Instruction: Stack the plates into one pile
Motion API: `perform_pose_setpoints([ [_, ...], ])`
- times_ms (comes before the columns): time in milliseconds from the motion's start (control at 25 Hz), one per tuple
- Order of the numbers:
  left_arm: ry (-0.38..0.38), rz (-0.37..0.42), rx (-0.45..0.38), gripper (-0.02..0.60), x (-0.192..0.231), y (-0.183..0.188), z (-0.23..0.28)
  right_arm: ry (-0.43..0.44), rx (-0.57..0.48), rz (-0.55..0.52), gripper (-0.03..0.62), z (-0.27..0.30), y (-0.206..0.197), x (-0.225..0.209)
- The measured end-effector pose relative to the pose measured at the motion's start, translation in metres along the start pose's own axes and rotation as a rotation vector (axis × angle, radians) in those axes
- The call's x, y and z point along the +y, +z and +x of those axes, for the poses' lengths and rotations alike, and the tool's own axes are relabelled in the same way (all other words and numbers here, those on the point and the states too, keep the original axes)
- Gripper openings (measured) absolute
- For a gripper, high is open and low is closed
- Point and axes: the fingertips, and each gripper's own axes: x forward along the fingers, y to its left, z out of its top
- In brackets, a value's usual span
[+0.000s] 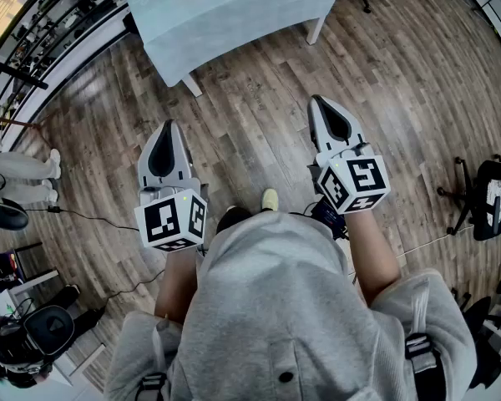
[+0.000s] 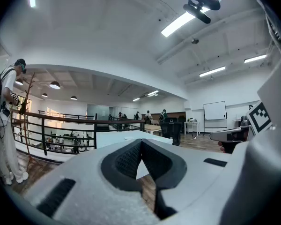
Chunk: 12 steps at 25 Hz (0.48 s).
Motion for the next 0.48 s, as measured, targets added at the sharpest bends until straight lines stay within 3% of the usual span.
perform_pose_setpoints([
  [480,0.035,-0.010,0.000,0.018,0.0097,-0.0038,-0.0079,0.025,0.013,0.002,0.023,0.0067,-0.0044,0.0051],
])
